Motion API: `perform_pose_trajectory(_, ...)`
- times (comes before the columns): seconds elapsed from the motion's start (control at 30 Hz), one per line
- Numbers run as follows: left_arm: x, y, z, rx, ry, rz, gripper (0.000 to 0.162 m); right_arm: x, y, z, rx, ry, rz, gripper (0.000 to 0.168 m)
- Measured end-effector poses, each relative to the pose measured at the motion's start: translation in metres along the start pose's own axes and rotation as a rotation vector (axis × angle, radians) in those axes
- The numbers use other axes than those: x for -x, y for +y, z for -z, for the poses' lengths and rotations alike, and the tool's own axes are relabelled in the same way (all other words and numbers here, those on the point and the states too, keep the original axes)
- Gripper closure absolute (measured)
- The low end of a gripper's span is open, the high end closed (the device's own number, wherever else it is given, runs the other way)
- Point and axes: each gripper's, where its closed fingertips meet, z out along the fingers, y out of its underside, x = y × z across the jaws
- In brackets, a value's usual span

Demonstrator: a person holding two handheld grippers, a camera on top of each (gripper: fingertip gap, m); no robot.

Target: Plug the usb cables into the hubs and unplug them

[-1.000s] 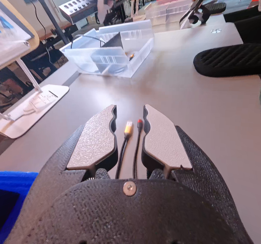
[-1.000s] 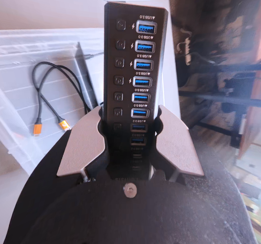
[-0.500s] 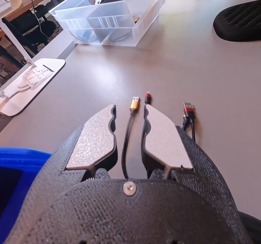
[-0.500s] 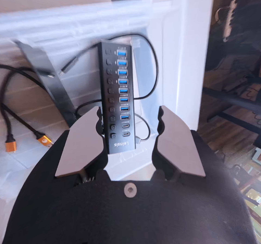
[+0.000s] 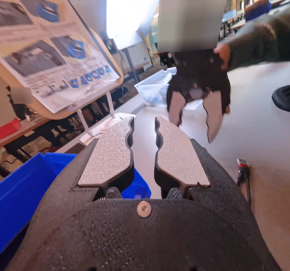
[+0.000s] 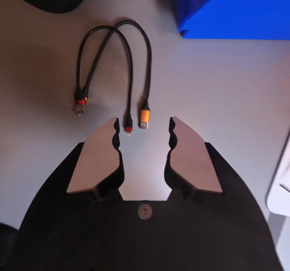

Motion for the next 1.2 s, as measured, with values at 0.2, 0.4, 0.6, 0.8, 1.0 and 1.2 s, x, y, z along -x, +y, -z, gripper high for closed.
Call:
perform_pose_trajectory(0.2, 0.013, 0.006, 0.009, -0.052, -0.073, -0.030, 0.148, 0.006, -0.011, -0.054, 0.072, -0.119, -0.029, 0.117)
perform_pose_trajectory(0.4, 0.006, 0.011, 0.005, -0.050, -0.039, 0.000, 0.148, 0.016, -0.021, -0.059, 0.076, -0.172, -0.030, 0.150)
perform_pose_trajectory(0.6, 0.005, 0.012, 0.005, -0.044, -0.044, 0.002, 0.149, 0.031, -0.012, -0.052, 0.080, -0.120, 0.023, 0.164)
perform_pose_trajectory(0.8, 0.002, 0.023, 0.000, -0.004, -0.029, -0.002, 0.149, 0.055, 0.005, -0.009, -0.012, -0.044, -0.056, 0.165)
perform_pose_trajectory(1.0, -0.010, 0.041, -0.009, 0.052, 0.006, -0.009, 0.149, 0.051, 0.020, 0.103, -0.143, 0.162, -0.163, 0.164)
perform_pose_trajectory(1.2, -0.019, 0.041, -0.012, 0.051, 0.037, -0.002, 0.147, 0.006, 0.094, 0.229, -0.049, 0.497, -0.299, 0.164)
